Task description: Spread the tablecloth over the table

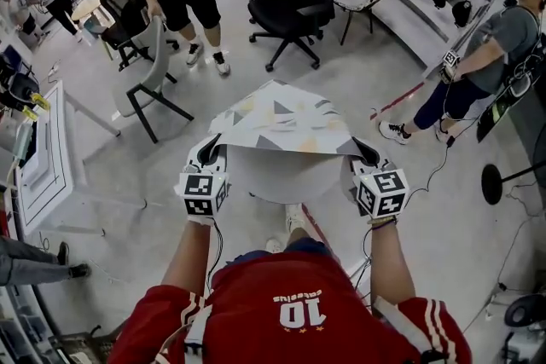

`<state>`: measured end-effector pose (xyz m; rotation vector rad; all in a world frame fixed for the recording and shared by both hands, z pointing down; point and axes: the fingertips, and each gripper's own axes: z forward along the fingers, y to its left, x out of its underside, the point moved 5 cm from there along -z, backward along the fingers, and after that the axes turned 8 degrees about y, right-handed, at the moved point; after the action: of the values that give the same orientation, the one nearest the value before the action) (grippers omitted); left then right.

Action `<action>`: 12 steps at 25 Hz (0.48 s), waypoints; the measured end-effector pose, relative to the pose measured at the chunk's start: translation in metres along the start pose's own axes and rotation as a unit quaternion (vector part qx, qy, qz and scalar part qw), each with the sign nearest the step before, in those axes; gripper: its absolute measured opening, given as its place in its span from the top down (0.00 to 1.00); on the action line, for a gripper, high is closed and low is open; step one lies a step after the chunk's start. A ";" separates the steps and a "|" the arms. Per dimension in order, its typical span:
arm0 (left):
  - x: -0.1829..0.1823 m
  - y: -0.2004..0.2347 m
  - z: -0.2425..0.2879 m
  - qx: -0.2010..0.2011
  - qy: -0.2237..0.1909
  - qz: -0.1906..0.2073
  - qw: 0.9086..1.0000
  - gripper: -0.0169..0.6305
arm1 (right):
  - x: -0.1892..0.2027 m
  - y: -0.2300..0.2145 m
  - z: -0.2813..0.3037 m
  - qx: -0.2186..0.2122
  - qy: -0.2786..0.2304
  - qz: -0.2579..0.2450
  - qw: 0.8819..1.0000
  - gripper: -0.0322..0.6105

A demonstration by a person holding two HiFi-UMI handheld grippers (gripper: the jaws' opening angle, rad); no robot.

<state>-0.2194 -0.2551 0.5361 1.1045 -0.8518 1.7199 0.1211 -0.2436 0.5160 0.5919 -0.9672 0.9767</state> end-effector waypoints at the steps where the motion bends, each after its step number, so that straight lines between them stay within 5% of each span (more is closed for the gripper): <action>1: 0.006 -0.001 0.000 0.001 0.003 -0.003 1.000 0.96 | 0.005 0.002 0.000 0.000 0.000 0.001 1.000 0.92; 12: 0.052 -0.015 -0.004 0.021 0.035 -0.009 0.999 0.96 | 0.053 0.010 -0.002 -0.009 0.017 0.033 0.999 0.92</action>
<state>-0.2176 -0.2302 0.5846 1.0713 -0.7634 1.7590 0.1241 -0.2157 0.5620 0.5284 -0.9690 1.0328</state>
